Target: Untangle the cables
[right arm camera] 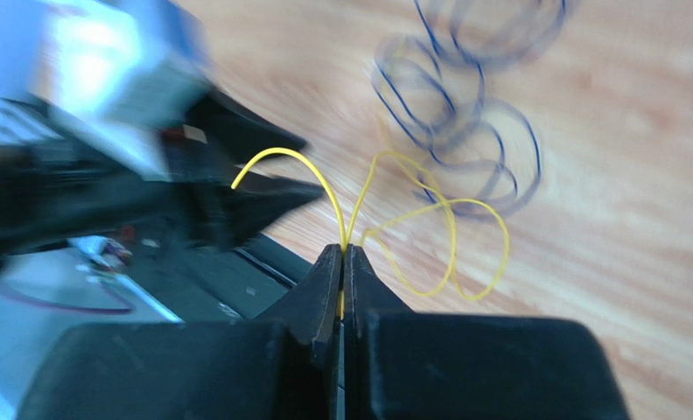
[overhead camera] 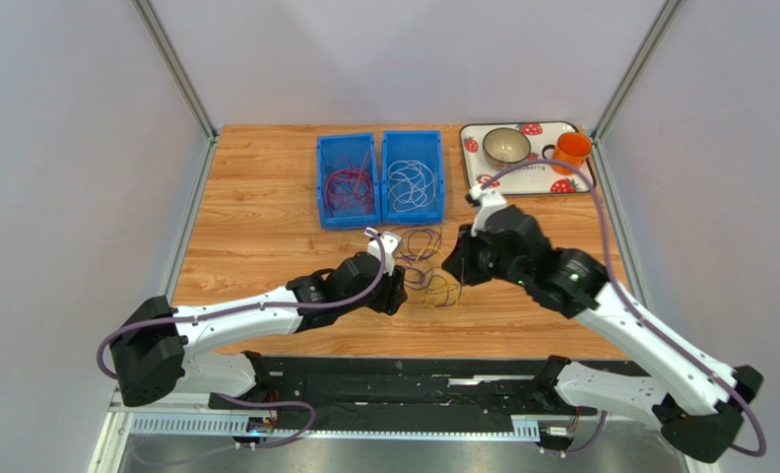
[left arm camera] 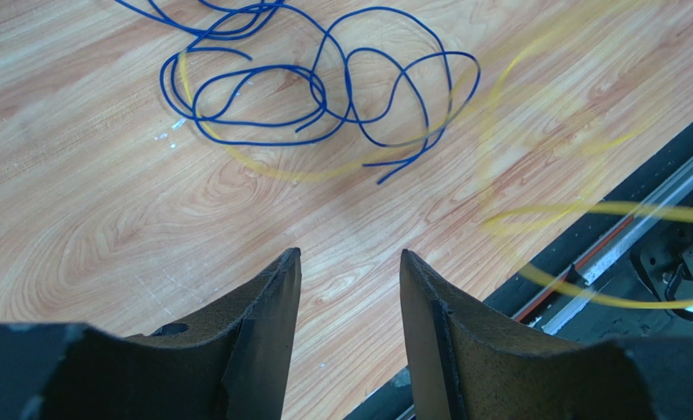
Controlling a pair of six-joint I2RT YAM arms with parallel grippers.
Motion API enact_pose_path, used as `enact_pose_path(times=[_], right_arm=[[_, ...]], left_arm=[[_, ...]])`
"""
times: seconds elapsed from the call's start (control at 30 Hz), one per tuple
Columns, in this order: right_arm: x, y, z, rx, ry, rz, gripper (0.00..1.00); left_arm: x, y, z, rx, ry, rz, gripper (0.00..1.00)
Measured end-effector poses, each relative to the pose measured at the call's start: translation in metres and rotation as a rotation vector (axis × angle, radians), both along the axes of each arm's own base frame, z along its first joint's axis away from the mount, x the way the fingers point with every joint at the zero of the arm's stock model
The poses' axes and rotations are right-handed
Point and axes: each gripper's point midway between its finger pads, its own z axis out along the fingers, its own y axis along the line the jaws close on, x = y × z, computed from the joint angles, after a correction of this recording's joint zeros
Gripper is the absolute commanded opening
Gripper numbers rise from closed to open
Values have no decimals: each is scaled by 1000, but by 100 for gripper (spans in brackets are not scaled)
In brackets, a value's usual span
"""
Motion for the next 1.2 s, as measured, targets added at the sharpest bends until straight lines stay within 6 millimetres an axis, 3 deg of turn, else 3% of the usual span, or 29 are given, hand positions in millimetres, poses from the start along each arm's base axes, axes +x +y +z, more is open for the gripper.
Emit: enact_pose_path(times=[0.03,0.07,0.1,0.13,0.2,0.27,0.3,0.43,0.53,0.63,0.8,1.07,1.2], right_arm=[[1,0,25,44,-56,10,20],[1,0,46,86,-105,14,35],[1,-3,68,134,-167,17,72],[0,-8,84,165,-228,12,85],[0,-21,92,173,-274,-24,95],[6,-29,84,137,-274,-77,95],[11,-31,70,93,-252,-107,95],[19,-42,-16,-122,-92,-189,95],[7,-58,-60,-231,2,-216,90],[3,-62,-69,-236,25,-232,86],[9,-51,-78,-223,40,-232,76],[0,-22,-132,-255,184,-111,62],[-7,-13,-155,-280,255,-51,61]], left_arm=[[0,1,1,-2,-2,1,54],[0,2,1,-3,-3,3,54],[-1,3,0,-1,-4,4,54],[-1,4,-1,2,-3,6,54],[-1,6,-4,10,1,9,55],[-2,7,-6,16,4,10,55],[-2,7,-6,18,5,10,55],[-2,9,-8,25,8,14,55],[-3,9,-8,27,9,15,55],[-2,10,-8,27,9,19,55],[0,11,-9,31,5,35,54],[-2,17,-25,64,30,52,54],[-3,18,-30,75,38,53,54]])
